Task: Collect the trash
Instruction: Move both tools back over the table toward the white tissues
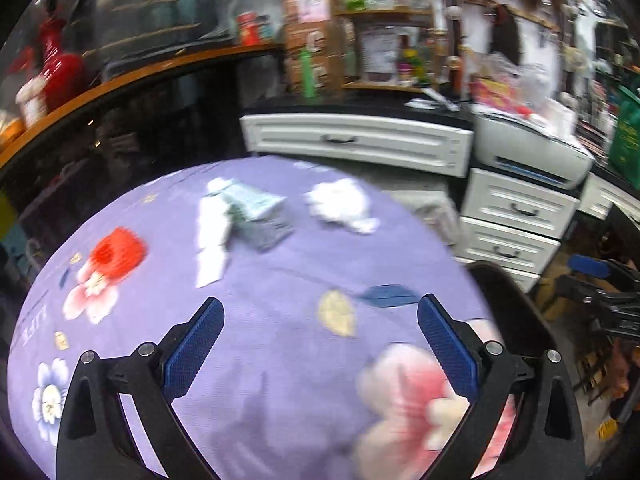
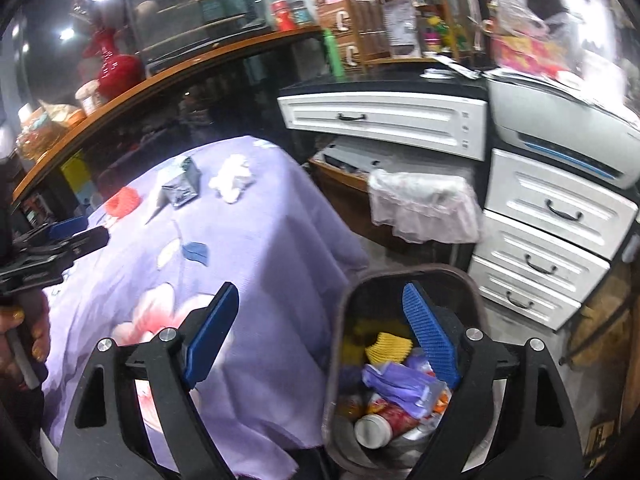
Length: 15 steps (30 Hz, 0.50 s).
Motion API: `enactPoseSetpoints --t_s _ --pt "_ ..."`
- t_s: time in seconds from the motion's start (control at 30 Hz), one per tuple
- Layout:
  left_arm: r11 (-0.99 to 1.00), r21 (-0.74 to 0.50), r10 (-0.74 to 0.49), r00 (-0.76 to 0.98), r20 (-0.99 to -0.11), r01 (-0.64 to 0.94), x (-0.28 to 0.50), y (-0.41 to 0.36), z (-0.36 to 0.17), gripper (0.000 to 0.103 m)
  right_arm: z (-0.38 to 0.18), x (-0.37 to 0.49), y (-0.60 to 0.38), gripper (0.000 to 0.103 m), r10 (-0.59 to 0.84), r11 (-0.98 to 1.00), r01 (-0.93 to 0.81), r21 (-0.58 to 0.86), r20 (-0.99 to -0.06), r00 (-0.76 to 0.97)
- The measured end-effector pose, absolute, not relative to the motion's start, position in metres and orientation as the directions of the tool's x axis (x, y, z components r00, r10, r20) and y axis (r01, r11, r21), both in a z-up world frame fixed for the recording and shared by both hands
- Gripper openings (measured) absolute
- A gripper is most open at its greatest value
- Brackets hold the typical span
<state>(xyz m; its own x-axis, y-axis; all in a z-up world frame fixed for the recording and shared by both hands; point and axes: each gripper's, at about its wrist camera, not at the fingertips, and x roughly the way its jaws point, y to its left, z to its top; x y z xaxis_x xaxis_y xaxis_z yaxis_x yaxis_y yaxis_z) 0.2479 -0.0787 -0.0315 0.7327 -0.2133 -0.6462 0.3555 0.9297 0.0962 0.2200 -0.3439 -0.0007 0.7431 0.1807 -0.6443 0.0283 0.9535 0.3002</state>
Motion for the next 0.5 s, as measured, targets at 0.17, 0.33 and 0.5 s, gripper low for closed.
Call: enactPoseSetpoints --t_s 0.17,0.33,0.5 --pt "0.962 0.092 -0.132 0.733 -0.667 0.257 0.284 -0.032 -0.039 0.096 0.008 0.238 -0.319 0.084 0.212 0.957 -0.027 0.288 -0.633 0.744" --pt "0.977 0.05 -0.116 0.71 -0.695 0.209 0.32 -0.009 -0.044 0.095 0.01 0.258 -0.304 0.084 0.232 0.958 -0.059 0.281 -0.636 0.736" --pt "0.972 0.08 -0.098 0.688 -0.719 0.223 0.352 -0.019 -0.052 0.086 0.007 0.277 -0.296 0.084 0.244 0.957 -0.073 0.28 -0.646 0.723"
